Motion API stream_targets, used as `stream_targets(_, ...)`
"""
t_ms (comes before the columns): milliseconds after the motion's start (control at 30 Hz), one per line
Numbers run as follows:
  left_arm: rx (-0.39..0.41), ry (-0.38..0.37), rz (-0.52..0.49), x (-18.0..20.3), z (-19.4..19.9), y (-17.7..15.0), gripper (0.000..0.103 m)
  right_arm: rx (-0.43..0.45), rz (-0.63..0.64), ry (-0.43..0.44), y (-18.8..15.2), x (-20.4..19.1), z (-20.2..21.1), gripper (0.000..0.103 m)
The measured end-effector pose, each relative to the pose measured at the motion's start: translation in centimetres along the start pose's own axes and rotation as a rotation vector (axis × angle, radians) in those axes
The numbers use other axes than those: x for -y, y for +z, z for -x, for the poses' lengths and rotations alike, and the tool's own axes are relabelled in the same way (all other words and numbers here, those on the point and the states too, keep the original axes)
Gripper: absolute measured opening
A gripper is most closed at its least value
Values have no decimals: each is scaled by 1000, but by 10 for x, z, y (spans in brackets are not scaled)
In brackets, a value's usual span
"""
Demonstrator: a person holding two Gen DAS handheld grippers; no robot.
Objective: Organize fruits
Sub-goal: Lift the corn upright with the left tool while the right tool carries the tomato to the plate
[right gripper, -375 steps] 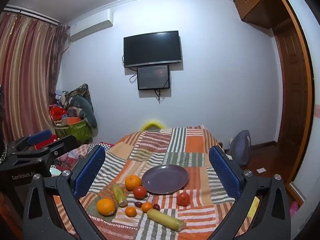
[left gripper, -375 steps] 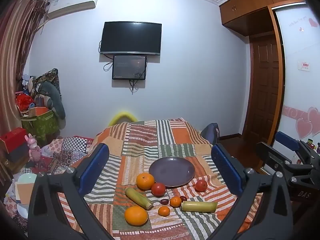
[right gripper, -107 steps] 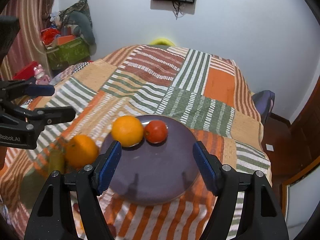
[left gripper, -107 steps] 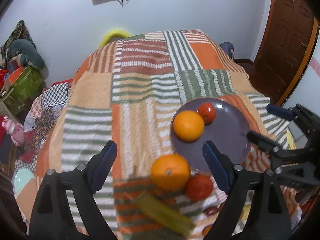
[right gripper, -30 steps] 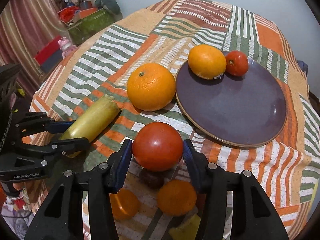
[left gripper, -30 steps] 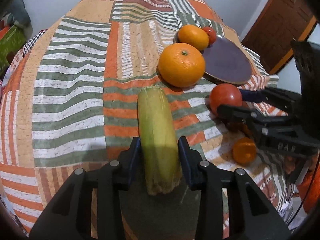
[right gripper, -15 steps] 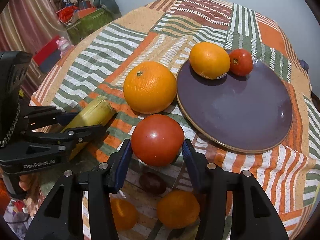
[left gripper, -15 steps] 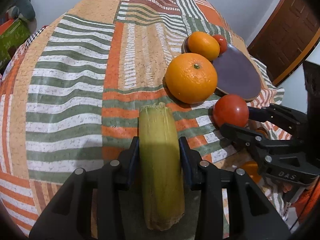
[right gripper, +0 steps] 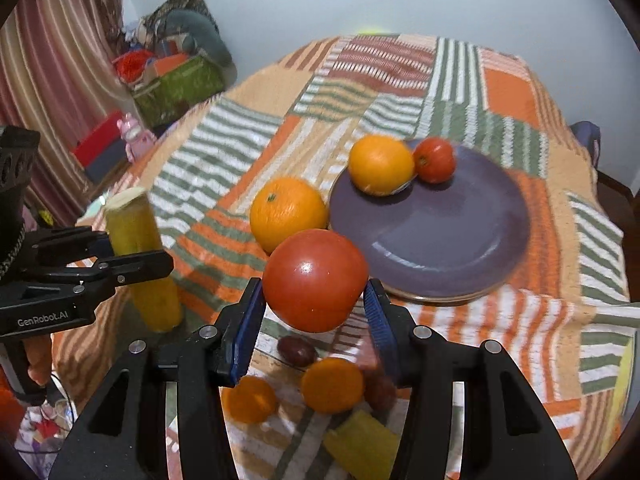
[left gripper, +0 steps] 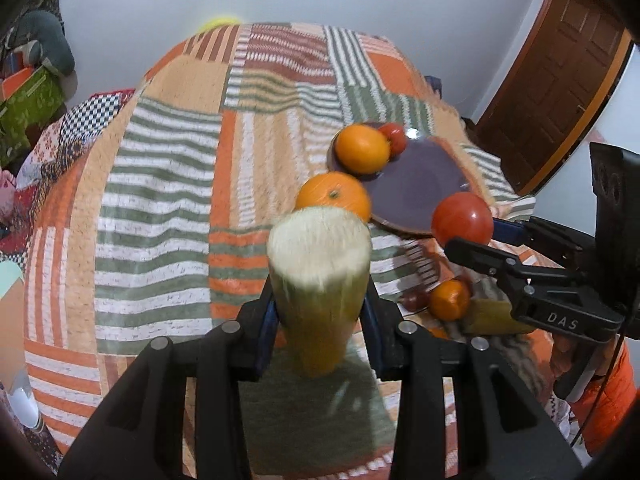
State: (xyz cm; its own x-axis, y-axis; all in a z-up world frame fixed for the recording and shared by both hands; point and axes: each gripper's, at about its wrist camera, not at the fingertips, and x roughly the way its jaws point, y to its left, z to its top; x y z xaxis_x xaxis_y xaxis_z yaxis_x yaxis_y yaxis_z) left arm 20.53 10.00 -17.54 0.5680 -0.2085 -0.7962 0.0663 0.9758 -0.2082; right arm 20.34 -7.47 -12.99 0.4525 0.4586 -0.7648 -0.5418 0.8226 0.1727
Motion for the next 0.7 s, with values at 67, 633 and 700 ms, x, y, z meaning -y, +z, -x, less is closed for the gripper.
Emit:
stream_targets(67,16,-2,-14,8,6,4,37,26,-5,-13,1,5,11,47)
stream_targets(633,74,-34,-101,76,-2,54,37,152,-76,-108,14,70,61,47)
stream_targets(700,71,-33,-107,80,-9,60,37,158,-83,-116,16,78,62,47)
